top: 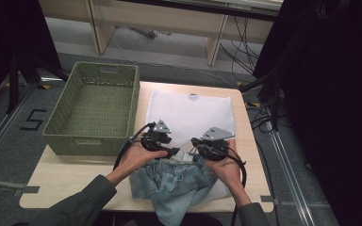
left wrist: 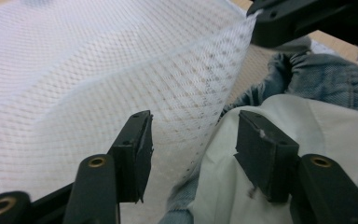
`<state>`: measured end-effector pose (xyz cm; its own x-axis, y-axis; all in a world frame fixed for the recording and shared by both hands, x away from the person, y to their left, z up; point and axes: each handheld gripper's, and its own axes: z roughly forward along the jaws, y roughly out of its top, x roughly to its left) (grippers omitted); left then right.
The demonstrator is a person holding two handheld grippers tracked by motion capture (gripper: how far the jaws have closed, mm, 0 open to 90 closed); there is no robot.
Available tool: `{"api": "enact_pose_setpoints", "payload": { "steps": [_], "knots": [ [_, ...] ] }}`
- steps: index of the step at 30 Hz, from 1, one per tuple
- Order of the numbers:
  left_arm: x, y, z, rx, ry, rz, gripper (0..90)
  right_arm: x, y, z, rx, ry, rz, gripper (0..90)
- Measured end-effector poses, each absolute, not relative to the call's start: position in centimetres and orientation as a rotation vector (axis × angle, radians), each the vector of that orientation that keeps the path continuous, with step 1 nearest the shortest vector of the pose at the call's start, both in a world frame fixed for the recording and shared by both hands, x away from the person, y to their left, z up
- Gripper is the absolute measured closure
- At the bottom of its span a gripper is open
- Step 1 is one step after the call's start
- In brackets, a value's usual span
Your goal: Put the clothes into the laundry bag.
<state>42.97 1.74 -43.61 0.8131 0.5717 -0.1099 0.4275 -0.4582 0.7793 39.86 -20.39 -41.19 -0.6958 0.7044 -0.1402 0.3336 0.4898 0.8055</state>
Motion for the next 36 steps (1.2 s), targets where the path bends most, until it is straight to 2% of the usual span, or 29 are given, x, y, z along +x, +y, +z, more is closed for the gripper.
{"api": "enact_pose_setpoints", "payload": {
  "steps": [3, 4, 5, 8, 10, 14, 16, 20, 23, 25, 29, 30, 31, 33, 34, 35, 36],
  "knots": [
    [43.3, 0.8, -44.7, 2.139, 0.720, 0.238, 46.1, 39.9, -20.3, -41.2, 0.852, 2.279, 1.094, 89.8],
    [43.4, 0.6, -45.0, 2.140, 0.708, 0.243, 54.8, 39.8, -20.3, -41.2, 0.847, 2.281, 1.086, 89.8],
    [43.4, 0.5, -45.2, 2.135, 0.706, 0.261, 54.8, 39.8, -20.3, -41.2, 0.847, 2.281, 1.086, 89.8],
    [43.5, 0.8, -44.9, 2.133, 0.677, 0.366, 80.2, 39.8, -20.2, -41.3, 0.836, 2.286, 1.094, 89.8],
    [43.5, 1.5, -44.3, 2.132, 0.658, 0.389, 87.4, 39.7, -20.1, -41.3, 0.838, 2.295, 1.093, 89.7],
    [43.5, 3.1, -43.3, 2.170, 0.597, 0.400, 87.8, 39.3, -19.7, -41.0, 0.801, 2.314, 1.122, 87.8],
    [43.6, 3.8, -43.1, 2.160, 0.607, 0.371, 87.8, 38.8, -19.3, -40.7, 0.778, 2.381, 1.149, 78.1],
    [43.8, 5.0, -42.7, 2.162, 0.597, 0.365, 87.8, 37.2, -18.4, -39.8, 0.754, 2.423, 1.263, 51.9],
    [43.7, 5.3, -42.7, 2.165, 0.593, 0.350, 87.8, 35.2, -16.7, -39.9, 0.654, 2.577, 1.273, 41.7],
    [43.8, 5.4, -42.6, 2.168, 0.579, 0.352, 87.8, 35.0, -16.3, -40.1, 0.647, 2.599, 1.256, 40.6],
    [43.9, 5.4, -42.7, 2.169, 0.574, 0.347, 87.7, 34.6, -14.0, -42.6, 0.700, 2.699, 1.047, 35.3],
    [43.9, 5.4, -42.7, 2.168, 0.578, 0.346, 87.7, 34.5, -13.3, -44.6, 0.698, 2.742, 0.944, 38.7],
    [43.9, 5.5, -42.7, 2.169, 0.577, 0.344, 87.7, 34.5, -13.3, -44.6, 0.698, 2.742, 0.944, 38.7],
    [43.9, 5.5, -42.8, 2.173, 0.576, 0.342, 87.7, 34.6, -13.0, -46.0, 0.636, 2.736, 0.818, 52.3],
    [43.9, 5.6, -42.8, 2.173, 0.577, 0.341, 87.8, 35.0, -13.0, -46.0, 0.618, 2.732, 0.796, 62.7],
    [43.8, 5.6, -42.8, 2.169, 0.574, 0.341, 87.8, 35.0, -13.0, -46.0, 0.618, 2.732, 0.796, 62.7],
    [43.8, 5.6, -42.9, 2.158, 0.577, 0.334, 87.8, 35.0, -13.1, -45.7, 0.626, 2.734, 0.803, 67.2]
  ]
}}
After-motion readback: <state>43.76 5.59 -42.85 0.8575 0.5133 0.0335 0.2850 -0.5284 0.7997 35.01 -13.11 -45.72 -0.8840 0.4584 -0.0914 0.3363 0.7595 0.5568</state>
